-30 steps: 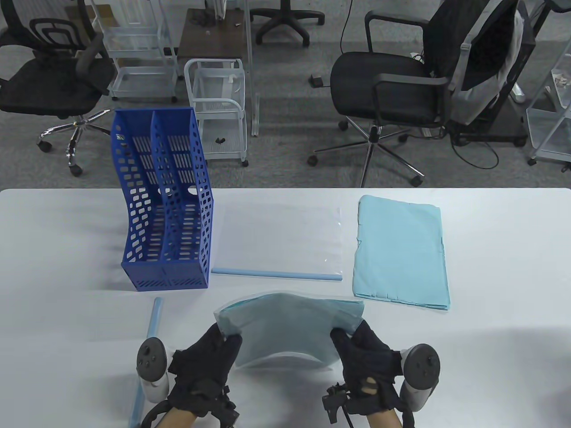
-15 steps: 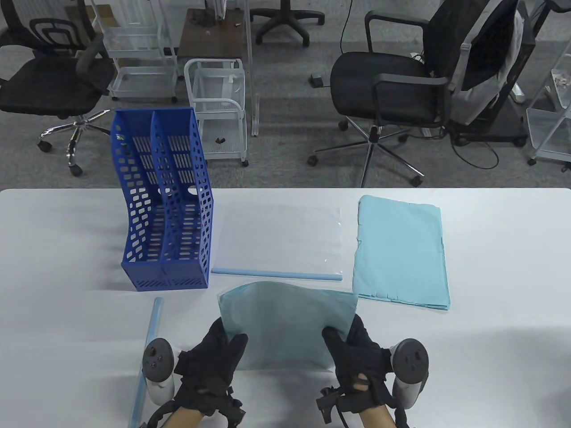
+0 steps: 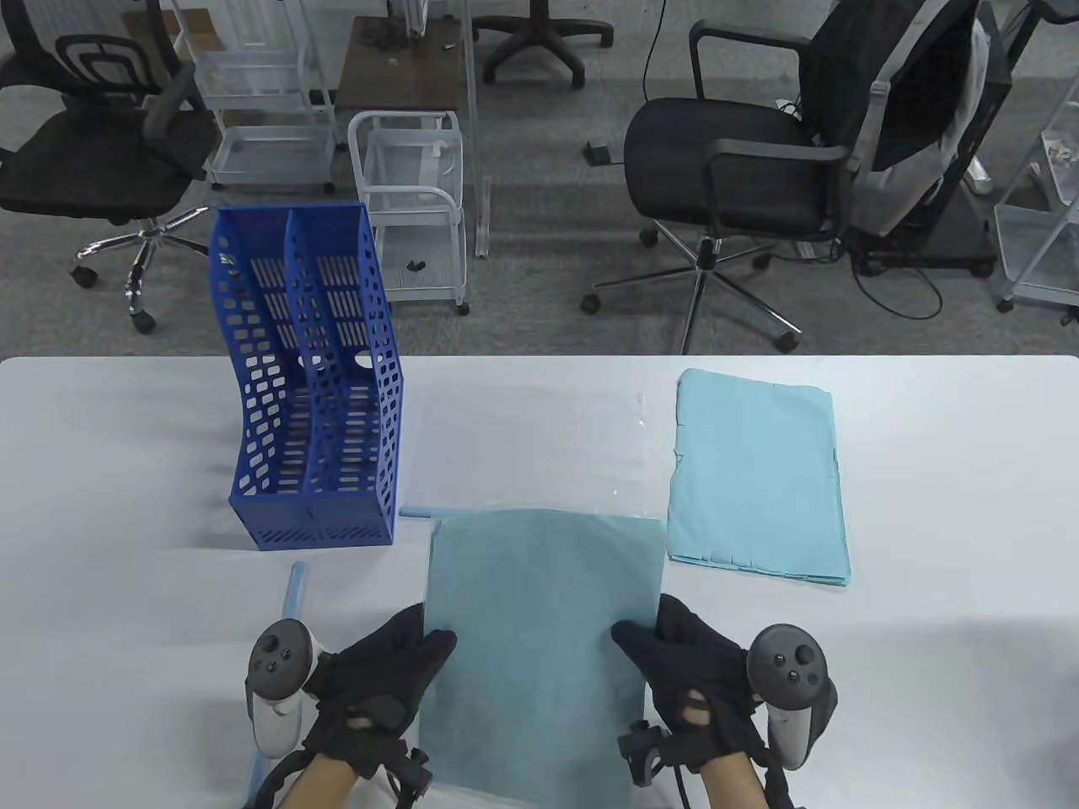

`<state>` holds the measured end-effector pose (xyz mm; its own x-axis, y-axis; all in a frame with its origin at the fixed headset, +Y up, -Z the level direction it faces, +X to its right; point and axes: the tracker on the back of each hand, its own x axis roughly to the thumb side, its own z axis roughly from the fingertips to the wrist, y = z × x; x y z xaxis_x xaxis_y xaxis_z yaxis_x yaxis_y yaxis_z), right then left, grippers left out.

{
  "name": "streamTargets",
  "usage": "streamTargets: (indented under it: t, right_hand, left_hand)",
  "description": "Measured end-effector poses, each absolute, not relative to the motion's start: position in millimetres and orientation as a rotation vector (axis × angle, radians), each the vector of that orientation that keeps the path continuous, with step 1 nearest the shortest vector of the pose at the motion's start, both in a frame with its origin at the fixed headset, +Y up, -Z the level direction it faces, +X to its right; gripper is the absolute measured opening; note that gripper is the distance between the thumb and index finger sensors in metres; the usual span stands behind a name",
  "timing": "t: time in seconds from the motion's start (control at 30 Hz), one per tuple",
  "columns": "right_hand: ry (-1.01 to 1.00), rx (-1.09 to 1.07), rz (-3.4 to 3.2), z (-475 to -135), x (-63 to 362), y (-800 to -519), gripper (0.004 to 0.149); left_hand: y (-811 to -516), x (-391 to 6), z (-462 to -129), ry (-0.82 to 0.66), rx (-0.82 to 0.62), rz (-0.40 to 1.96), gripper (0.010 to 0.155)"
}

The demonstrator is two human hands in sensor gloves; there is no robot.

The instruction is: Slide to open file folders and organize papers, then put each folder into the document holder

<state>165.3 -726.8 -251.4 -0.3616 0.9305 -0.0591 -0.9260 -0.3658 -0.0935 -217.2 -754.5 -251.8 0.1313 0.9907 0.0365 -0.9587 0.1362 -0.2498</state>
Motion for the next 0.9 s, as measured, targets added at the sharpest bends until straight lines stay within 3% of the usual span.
streamTargets:
  t: [0.07,0.13,0.2,0.27,0.37,0.43,0.53,0.73,0.9]
  right_hand:
    - [-0.101,-0.267,2.154,-249.4,169.6,-727.3,0.063]
    - [-0.317,-0.252,2.424,-244.3,165.0,-717.1,0.085]
    - [-0.485,-0.070,2.549,-242.6,153.9,-704.8,0.093]
    - [-0.493,0.140,2.506,-245.7,134.8,-696.8,0.094]
    - [-0.313,0.241,2.493,-259.6,113.7,-697.1,0.089]
    - [-0.175,0.253,2.421,-269.7,106.7,-700.5,0.065]
    - [-0.145,0.202,2.400,-276.7,101.8,-704.0,0.046]
    - [-0.339,0.176,2.636,-274.0,82.7,-705.7,0.046]
    - [-0.334,0.218,2.737,-277.3,73.7,-714.9,0.046]
  left_hand:
    - [-752.9,-220.4,-250.5,-0.170,-0.181,1.321,0.043]
    - [-748.0,-219.2,-249.9,-0.171,-0.194,1.142,0.042]
    - [-743.5,-212.7,-249.2,-0.194,-0.209,1.008,0.042]
    - [-741.1,-202.2,-248.6,-0.259,-0.209,0.917,0.042]
    - [-741.2,-192.3,-246.7,-0.325,-0.237,0.894,0.042]
    - [-743.4,-190.2,-246.2,-0.344,-0.280,0.892,0.042]
    - [-750.2,-193.5,-248.1,-0.305,-0.333,0.899,0.042]
    - [-763.0,-190.2,-249.4,-0.225,-0.442,0.911,0.045]
    - [-763.3,-195.5,-245.8,-0.106,-0.387,0.790,0.057]
